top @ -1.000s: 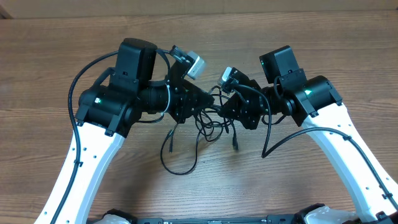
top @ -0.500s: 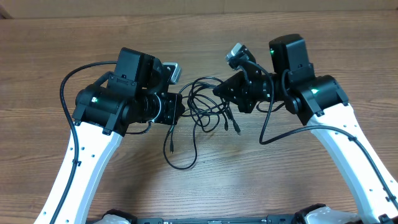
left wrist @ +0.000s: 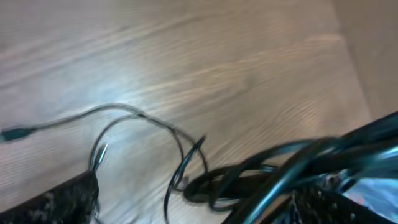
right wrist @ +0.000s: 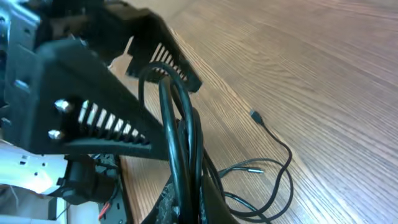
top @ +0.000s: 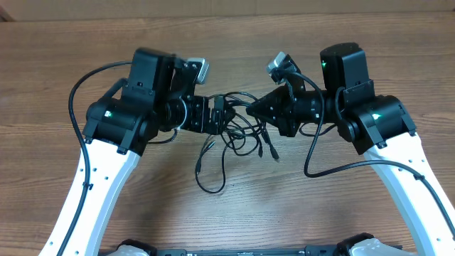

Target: Untangle cables

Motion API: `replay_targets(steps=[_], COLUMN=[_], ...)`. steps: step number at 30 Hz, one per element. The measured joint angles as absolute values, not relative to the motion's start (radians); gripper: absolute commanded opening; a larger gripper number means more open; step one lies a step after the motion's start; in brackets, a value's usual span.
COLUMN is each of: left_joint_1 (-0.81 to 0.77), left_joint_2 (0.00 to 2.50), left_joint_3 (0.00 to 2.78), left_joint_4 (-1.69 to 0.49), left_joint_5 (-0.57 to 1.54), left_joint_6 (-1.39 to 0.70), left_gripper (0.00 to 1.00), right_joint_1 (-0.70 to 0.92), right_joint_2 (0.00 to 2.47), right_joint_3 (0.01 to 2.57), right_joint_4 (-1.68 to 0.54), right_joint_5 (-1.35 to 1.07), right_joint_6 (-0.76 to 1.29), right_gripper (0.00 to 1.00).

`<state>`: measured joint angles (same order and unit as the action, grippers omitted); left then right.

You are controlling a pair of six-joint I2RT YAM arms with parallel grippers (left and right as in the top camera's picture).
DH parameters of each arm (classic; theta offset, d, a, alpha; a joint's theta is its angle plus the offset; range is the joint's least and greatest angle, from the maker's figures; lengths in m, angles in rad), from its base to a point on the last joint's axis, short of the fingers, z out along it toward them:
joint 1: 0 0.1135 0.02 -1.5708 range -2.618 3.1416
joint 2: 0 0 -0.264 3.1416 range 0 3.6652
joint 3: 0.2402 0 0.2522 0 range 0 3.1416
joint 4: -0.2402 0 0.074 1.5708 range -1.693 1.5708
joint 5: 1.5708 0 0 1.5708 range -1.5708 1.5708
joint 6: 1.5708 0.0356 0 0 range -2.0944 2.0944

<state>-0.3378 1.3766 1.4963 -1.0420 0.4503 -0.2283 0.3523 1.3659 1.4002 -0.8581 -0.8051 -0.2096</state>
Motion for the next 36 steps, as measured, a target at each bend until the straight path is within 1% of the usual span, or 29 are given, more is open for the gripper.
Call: replay_targets(steps=[4,6,9,14,18,20,23,26,31,33,36], left_joint_1=[-0.338,-0.338,-0.336,-0.302,-0.300,-0.300,-0.300,-0.300,-0.312,-0.316,-0.318], left_joint_2=[1.377,1.377,1.377,1.377,1.377,1.377,1.377,1.377,1.377,1.377,1.377], left_joint_3=[1.496,1.496,1.496,1.496,1.496,1.496,1.496,1.496,1.496,1.496,1.496], left_joint_4=[-1.024,-1.024,-1.024,-1.023,-1.016,-0.991,-0.967,-0.928,-0.859,-0.838,-0.834], left_joint_5=[0.510,0.521,0.526,0.535,0.547,0.562,0.577,0.584,0.590,0.591,0.591], left_joint_6=[-0.239,-0.282,-0.382,-0.633,-0.828,-0.897,-0.996,-1.096,-1.190,-1.216,-1.239], left_gripper=[1.00,1.00,1.00,1.00,0.90,0.77,0.76,0.78,0.77,0.72,0.58], right_joint_1=[0.351,0.351,0.348,0.299,0.288,0.288,0.288,0.288,0.288,0.288,0.288], right_joint_2=[1.366,1.366,1.366,1.366,1.366,1.366,1.366,1.366,1.366,1.366,1.366], right_joint_3=[1.400,1.400,1.400,1.400,1.400,1.400,1.400,1.400,1.400,1.400,1.400], right_joint_4=[-0.801,-0.720,-0.666,-0.605,-0.518,-0.480,-0.453,-0.437,-0.435,-0.425,-0.382], right_joint_5=[-0.828,-0.823,-0.772,-0.673,-0.677,-0.697,-0.717,-0.747,-0.781,-0.801,-0.832], right_joint_6=[-0.175,-0.104,0.000,0.181,0.294,0.360,0.419,0.456,0.477,0.486,0.512], right_gripper=[0.04,0.04,0.04,0.04,0.04,0.04,0.04,0.04,0.04,0.04,0.04])
